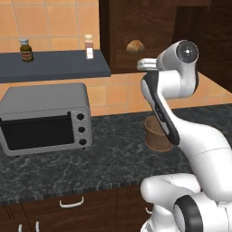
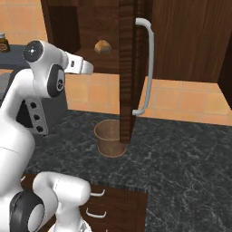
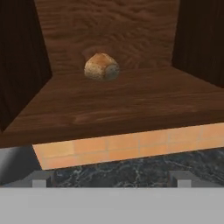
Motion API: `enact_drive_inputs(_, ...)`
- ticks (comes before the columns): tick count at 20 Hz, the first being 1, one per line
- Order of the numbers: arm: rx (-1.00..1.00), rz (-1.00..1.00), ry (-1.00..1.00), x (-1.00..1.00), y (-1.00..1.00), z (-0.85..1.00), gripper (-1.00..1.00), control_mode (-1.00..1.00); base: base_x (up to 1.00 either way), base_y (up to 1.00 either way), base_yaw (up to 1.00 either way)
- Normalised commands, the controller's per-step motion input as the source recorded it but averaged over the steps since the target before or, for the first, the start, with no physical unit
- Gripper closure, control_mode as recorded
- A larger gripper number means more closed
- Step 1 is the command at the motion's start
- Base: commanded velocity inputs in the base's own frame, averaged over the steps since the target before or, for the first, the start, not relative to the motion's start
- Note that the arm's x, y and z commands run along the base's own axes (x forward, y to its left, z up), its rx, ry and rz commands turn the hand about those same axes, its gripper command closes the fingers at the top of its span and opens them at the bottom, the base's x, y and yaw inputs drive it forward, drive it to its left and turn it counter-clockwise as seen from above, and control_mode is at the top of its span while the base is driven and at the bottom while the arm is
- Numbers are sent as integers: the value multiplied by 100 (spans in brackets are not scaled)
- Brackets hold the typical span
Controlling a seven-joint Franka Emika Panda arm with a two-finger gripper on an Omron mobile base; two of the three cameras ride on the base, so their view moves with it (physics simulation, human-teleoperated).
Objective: Open the cabinet, pick up the bread from the cabinet and place it in the basket. Then move the basket to the dining counter.
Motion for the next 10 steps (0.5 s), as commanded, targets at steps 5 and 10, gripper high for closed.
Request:
enact_drive_inputs(5,-2,1,0,7,-3,33,-100,-100,0,0,0)
enact_drive_inputs(10,0,8,7,45,-23,6,-100,-100,0,0,0)
